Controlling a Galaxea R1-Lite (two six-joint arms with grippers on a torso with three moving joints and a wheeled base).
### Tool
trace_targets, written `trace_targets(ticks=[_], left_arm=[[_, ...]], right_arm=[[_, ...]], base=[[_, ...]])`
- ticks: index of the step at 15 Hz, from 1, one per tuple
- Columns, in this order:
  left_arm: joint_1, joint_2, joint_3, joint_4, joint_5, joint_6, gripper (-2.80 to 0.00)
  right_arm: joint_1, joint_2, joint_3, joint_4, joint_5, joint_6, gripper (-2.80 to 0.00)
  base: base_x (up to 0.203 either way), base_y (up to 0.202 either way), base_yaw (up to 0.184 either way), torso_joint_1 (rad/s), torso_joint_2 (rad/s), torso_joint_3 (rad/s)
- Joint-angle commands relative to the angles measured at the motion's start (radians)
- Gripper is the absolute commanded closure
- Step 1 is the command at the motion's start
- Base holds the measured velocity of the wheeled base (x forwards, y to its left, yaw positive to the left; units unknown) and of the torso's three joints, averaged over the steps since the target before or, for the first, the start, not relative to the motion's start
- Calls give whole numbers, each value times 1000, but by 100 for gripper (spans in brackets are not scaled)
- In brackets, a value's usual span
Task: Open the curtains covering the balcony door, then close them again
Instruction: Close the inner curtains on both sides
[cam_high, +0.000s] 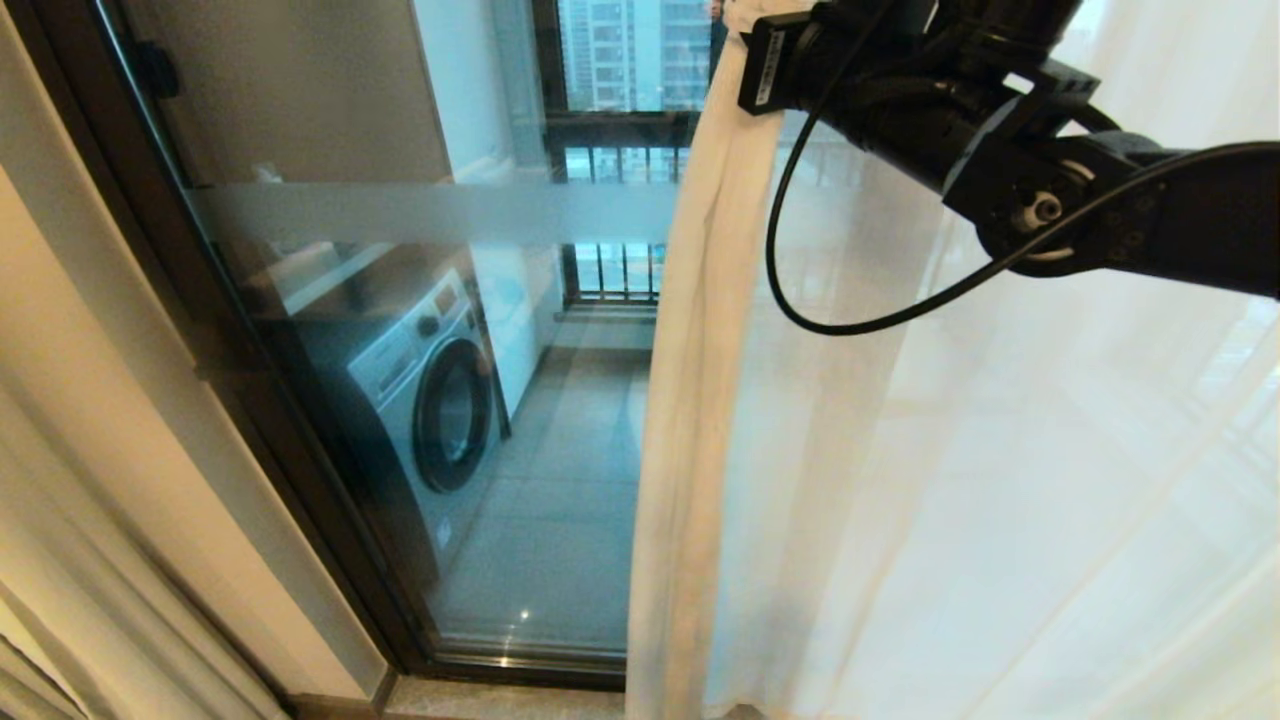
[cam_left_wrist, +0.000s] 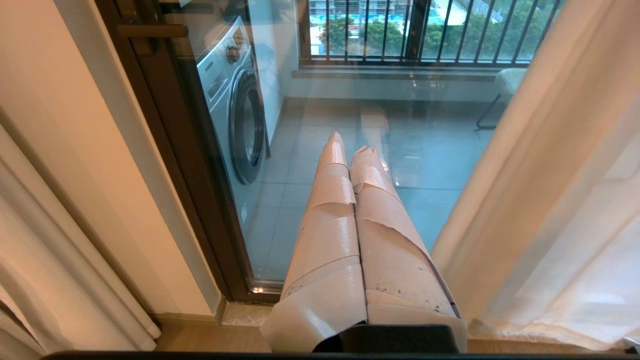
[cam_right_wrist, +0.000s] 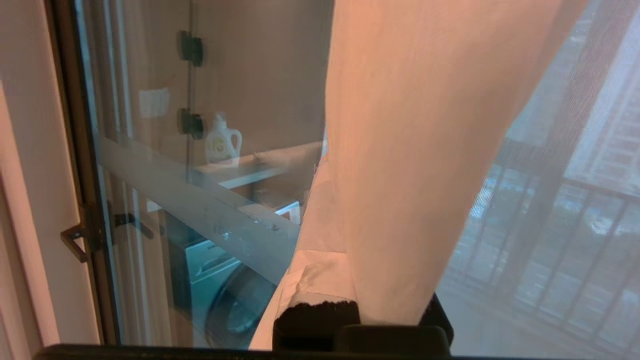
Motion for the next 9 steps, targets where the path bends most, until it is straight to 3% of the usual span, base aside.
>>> trace_targets(ticks=[1, 9], left_arm=[[0, 0, 0, -1, 0, 0, 0], [0, 0, 0, -1, 0, 0, 0]], right_arm=[[3, 18, 0, -7, -16, 0, 0], [-16, 37, -1, -84, -128, 0, 0]], base=[[0, 0, 0, 0, 0, 0], [0, 0, 0, 0, 0, 0]])
